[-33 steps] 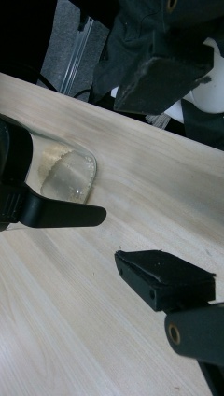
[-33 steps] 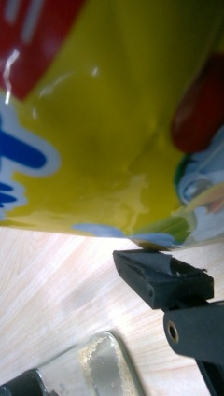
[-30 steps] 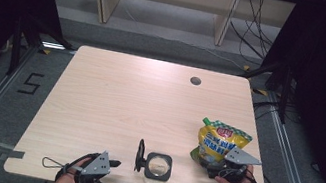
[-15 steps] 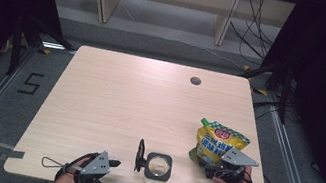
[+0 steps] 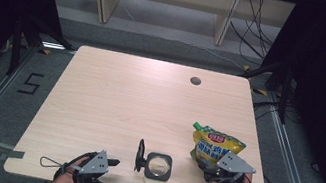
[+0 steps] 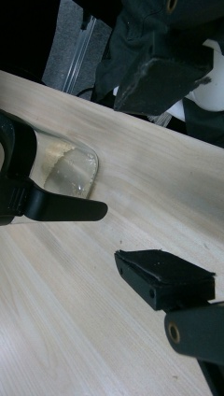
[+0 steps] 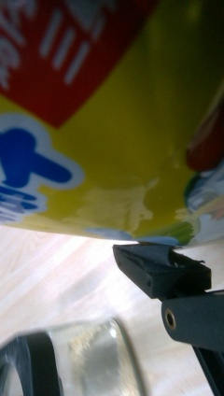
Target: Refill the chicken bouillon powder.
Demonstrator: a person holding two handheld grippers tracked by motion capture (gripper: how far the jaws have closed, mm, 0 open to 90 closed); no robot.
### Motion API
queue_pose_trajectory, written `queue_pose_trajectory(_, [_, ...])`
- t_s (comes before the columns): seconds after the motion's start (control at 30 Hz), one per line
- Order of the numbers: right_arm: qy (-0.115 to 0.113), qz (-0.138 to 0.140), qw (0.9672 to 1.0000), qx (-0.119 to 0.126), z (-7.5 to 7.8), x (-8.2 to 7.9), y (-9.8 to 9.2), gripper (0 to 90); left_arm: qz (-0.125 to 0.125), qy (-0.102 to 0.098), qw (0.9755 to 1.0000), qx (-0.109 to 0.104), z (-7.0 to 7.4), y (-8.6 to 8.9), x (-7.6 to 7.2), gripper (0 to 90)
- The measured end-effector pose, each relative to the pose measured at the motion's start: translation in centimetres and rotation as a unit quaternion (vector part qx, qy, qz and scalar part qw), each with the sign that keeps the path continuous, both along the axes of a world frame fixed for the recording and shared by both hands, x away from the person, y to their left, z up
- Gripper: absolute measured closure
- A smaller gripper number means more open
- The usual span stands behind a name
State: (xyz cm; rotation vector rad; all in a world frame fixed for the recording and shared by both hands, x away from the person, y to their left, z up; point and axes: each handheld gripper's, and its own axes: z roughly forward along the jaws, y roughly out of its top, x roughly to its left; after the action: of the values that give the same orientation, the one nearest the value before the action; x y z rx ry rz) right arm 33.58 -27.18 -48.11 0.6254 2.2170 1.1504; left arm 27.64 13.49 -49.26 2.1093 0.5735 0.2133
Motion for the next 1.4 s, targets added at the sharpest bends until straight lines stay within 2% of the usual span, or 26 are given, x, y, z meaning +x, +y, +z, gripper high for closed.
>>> queue_pose_trajectory(0.2, [-0.021, 0.012, 0.9994, -0.023, 1.1, -1.3, 0.7, 26.8, 0.001, 0.002, 1.0000, 0.001, 0.0, 0.0, 0.0, 22.5])
queue_pose_trajectory(0.23, [-0.037, 0.009, 0.9986, -0.036, 1.5, -1.5, 0.7, 26.8, 0.004, 0.002, 1.0000, -0.003, 0.0, 0.0, 0.0, 22.5])
queue_pose_trajectory(0.27, [-0.041, 0.009, 0.9983, -0.041, 1.7, -1.7, 0.7, 26.8, 0.004, 0.000, 1.0000, -0.002, -0.1, 0.0, 0.0, 22.5])
queue_pose_trajectory(0.3, [-0.043, 0.006, 0.9980, -0.046, 1.8, -1.9, 0.7, 26.9, 0.002, -0.001, 0.9999, 0.010, 0.0, 0.1, 0.1, 22.5])
queue_pose_trajectory(0.33, [-0.046, 0.006, 0.9976, -0.052, 2.0, -2.1, 0.7, 26.9, 0.002, -0.001, 0.9999, 0.010, 0.0, 0.1, 0.1, 22.5])
queue_pose_trajectory(0.4, [-0.051, 0.003, 0.9967, -0.062, 2.2, -2.4, 0.7, 26.9, 0.007, 0.005, 0.9999, -0.012, -0.2, -0.1, -0.1, 22.5])
queue_pose_trajectory(0.43, [-0.053, -0.001, 0.9961, -0.071, 2.2, -2.6, 0.7, 26.9, 0.003, 0.003, 1.0000, -0.005, -0.1, 0.0, 0.0, 22.5])
queue_pose_trajectory(0.47, [-0.059, -0.005, 0.9947, -0.085, 2.3, -2.7, 0.7, 26.9, 0.006, 0.005, 0.9999, -0.012, -0.2, -0.1, -0.1, 22.5])
queue_pose_trajectory(0.53, [-0.071, -0.008, 0.9910, -0.114, 2.4, -3.1, 0.8, 26.9, 0.001, 0.001, 1.0000, 0.000, -0.1, 0.0, 0.0, 22.5])
queue_pose_trajectory(0.7, [-0.080, -0.010, 0.9879, -0.133, 2.6, -3.5, 0.9, 27.2, 0.004, 0.004, 1.0000, -0.006, -0.1, 0.0, 0.0, 22.5])
queue_pose_trajectory(0.9, [-0.103, -0.011, 0.9806, -0.166, 3.2, -4.2, 1.1, 27.4, 0.005, 0.002, 1.0000, -0.003, -0.1, 0.0, 0.0, 22.5])
queue_pose_trajectory(1.03, [-0.129, -0.013, 0.9689, -0.211, 3.6, -4.8, 1.4, 27.5, 0.004, 0.003, 1.0000, -0.001, -0.1, 0.0, 0.0, 22.5])
queue_pose_trajectory(1.07, [-0.127, -0.012, 0.9689, -0.212, 3.6, -4.9, 1.5, 27.4, 0.003, 0.005, 1.0000, 0.004, 0.0, 0.1, 0.0, 22.5])
queue_pose_trajectory(1.23, [-0.146, -0.009, 0.9569, -0.251, 3.3, -5.2, 2.0, 27.6, 0.004, 0.004, 1.0000, 0.004, 0.0, 0.1, 0.0, 22.5])
queue_pose_trajectory(1.33, [-0.150, -0.008, 0.9540, -0.259, 3.3, -5.5, 2.3, 27.7, 0.005, 0.002, 1.0000, 0.000, -0.1, 0.1, 0.1, 22.5])
queue_pose_trajectory(1.37, [-0.174, 0.000, 0.9457, -0.275, 3.3, -5.4, 2.3, 27.7, 0.005, 0.002, 1.0000, 0.000, -0.1, 0.1, 0.1, 22.5])
queue_pose_trajectory(1.4, [-0.174, 0.002, 0.9425, -0.285, 3.3, -5.5, 2.4, 27.7, 0.005, 0.002, 1.0000, 0.000, -0.1, 0.1, 0.1, 22.5])
